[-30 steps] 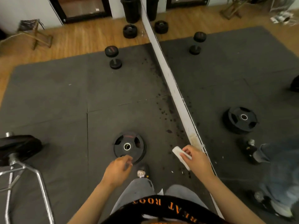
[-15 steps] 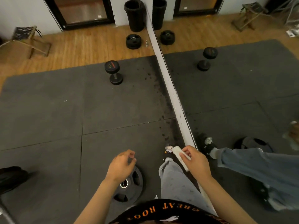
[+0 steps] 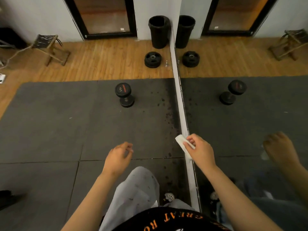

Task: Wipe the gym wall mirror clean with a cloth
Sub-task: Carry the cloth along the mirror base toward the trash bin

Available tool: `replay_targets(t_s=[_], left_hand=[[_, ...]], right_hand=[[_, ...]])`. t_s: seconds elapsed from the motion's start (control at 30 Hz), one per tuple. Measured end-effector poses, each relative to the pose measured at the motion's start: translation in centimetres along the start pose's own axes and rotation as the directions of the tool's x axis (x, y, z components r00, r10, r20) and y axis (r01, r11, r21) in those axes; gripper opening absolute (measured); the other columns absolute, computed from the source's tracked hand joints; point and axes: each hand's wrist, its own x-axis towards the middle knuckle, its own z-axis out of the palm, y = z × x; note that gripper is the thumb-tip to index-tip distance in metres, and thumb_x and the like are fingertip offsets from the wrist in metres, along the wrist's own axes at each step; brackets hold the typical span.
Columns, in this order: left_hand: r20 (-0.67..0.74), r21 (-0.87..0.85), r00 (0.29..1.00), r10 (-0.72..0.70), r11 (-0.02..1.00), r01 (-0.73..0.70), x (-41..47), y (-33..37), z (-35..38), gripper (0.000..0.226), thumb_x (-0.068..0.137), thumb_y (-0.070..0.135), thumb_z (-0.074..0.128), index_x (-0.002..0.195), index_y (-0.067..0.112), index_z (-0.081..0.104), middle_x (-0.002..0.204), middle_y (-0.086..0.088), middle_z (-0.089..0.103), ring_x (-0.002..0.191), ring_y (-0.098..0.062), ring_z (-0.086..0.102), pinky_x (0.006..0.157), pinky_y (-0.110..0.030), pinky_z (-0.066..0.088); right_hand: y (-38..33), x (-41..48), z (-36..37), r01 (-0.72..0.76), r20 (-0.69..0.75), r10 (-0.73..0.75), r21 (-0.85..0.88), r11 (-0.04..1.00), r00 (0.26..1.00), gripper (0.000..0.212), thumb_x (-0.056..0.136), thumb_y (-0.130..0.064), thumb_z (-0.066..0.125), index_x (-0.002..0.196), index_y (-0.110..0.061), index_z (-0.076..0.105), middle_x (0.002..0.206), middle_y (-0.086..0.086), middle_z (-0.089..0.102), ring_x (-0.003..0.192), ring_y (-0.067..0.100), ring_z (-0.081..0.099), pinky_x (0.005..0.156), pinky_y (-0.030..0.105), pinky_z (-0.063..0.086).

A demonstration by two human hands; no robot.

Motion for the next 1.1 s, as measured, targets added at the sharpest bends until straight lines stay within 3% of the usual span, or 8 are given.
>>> replay_targets(t_s=[0.1, 0.27, 0.37, 0.63, 0.77, 0.87, 0.97, 1.1], left_hand=[[0.051, 0.001, 0.998, -0.034, 0.999, 0.034, 4.1, -0.4, 0.6, 0.02, 0.095, 0.019, 0.059, 0.114, 0.016, 0.066, 0.111, 0.001, 0.07, 0.089, -0.03, 0.063, 0.08, -0.036, 0.047], [0.137, -0.01, 0.988, -0.075, 0.997, 0.077, 15.0, -1.5, -1.0, 0.022, 0.095, 0.025, 0.054, 0.113, 0.023, 0.066, 0.111, 0.002, 0.069, 0.099, -0.024, 0.063, 0.084, -0.033, 0.048], [0.145, 0.025, 0.989, -0.037, 0.999, 0.034, 24.0, -1.9, -4.9, 0.028, 0.096, 0.026, 0.049, 0.118, 0.019, 0.065, 0.115, -0.001, 0.068, 0.105, -0.028, 0.062, 0.09, -0.036, 0.047], [0.177, 0.146, 0.984, 0.014, 0.989, -0.04, 42.7, -0.9, -14.4, 0.026, 0.1, 0.022, 0.049, 0.121, 0.017, 0.062, 0.116, -0.002, 0.067, 0.112, -0.027, 0.06, 0.096, -0.036, 0.038], [0.191, 0.057, 0.981, -0.033, 0.998, 0.022, 49.3, 0.7, -15.3, 0.037, 0.094, 0.034, 0.044, 0.118, 0.016, 0.064, 0.115, -0.003, 0.069, 0.11, -0.029, 0.062, 0.093, -0.037, 0.041], [0.233, 0.007, 0.972, -0.032, 0.999, 0.031, 54.6, 2.1, -14.8, 0.023, 0.098, 0.021, 0.053, 0.118, 0.016, 0.064, 0.117, 0.0, 0.068, 0.111, -0.025, 0.061, 0.091, -0.034, 0.045], [0.267, 0.002, 0.963, -0.023, 1.0, 0.024, 62.0, 3.4, -15.2, 0.025, 0.098, 0.023, 0.051, 0.117, 0.016, 0.065, 0.115, -0.001, 0.069, 0.109, -0.024, 0.062, 0.09, -0.035, 0.047], [0.227, 0.059, 0.971, -0.08, 0.996, 0.069, 73.4, 5.9, -17.7, 0.033, 0.095, 0.029, 0.046, 0.118, 0.018, 0.066, 0.116, -0.005, 0.07, 0.109, -0.029, 0.063, 0.092, -0.036, 0.047]], right_hand=[[-0.4, 4.0, 1.1, -0.034, 0.055, 0.033, 0.014, 0.999, 0.998, 0.011, 0.092, -0.03, 0.067, 0.095, -0.023, 0.059, 0.089, -0.011, 0.061, 0.078, 0.005, 0.06, 0.058, 0.013, 0.039], [-2.0, 13.5, 3.6, -0.073, 0.129, 0.075, -0.025, 0.997, 0.989, 0.01, 0.093, -0.032, 0.066, 0.092, -0.025, 0.059, 0.087, -0.009, 0.063, 0.077, 0.005, 0.059, 0.063, 0.02, 0.047], [-5.4, 21.8, 3.6, -0.129, 0.088, 0.131, -0.027, 0.991, 0.987, 0.01, 0.093, -0.032, 0.066, 0.093, -0.025, 0.059, 0.089, -0.007, 0.064, 0.079, 0.011, 0.061, 0.068, 0.028, 0.052], [-16.5, 40.9, 1.5, -0.189, -0.076, 0.201, 0.148, 0.971, 0.977, 0.014, 0.094, -0.031, 0.066, 0.101, -0.021, 0.059, 0.096, -0.006, 0.06, 0.088, 0.016, 0.062, 0.072, 0.026, 0.053], [-17.2, 47.5, 2.2, -0.249, -0.035, 0.257, 0.153, 0.956, 0.966, 0.012, 0.095, -0.033, 0.064, 0.098, -0.025, 0.055, 0.096, -0.005, 0.061, 0.087, 0.015, 0.062, 0.073, 0.025, 0.053], [-16.4, 53.0, 2.7, -0.292, 0.042, 0.289, 0.124, 0.948, 0.956, 0.012, 0.095, -0.033, 0.064, 0.098, -0.026, 0.055, 0.095, -0.005, 0.061, 0.088, 0.014, 0.062, 0.072, 0.023, 0.05], [-15.7, 60.2, 2.5, -0.295, 0.087, 0.286, 0.115, 0.949, 0.954, 0.01, 0.094, -0.032, 0.065, 0.096, -0.026, 0.057, 0.093, -0.006, 0.063, 0.088, 0.014, 0.062, 0.078, 0.031, 0.055], [-16.0, 72.6, -0.8, -0.243, 0.08, 0.239, 0.046, 0.969, 0.968, 0.011, 0.091, -0.028, 0.067, 0.088, -0.027, 0.057, 0.08, -0.011, 0.059, 0.081, 0.018, 0.061, 0.073, 0.037, 0.051]])
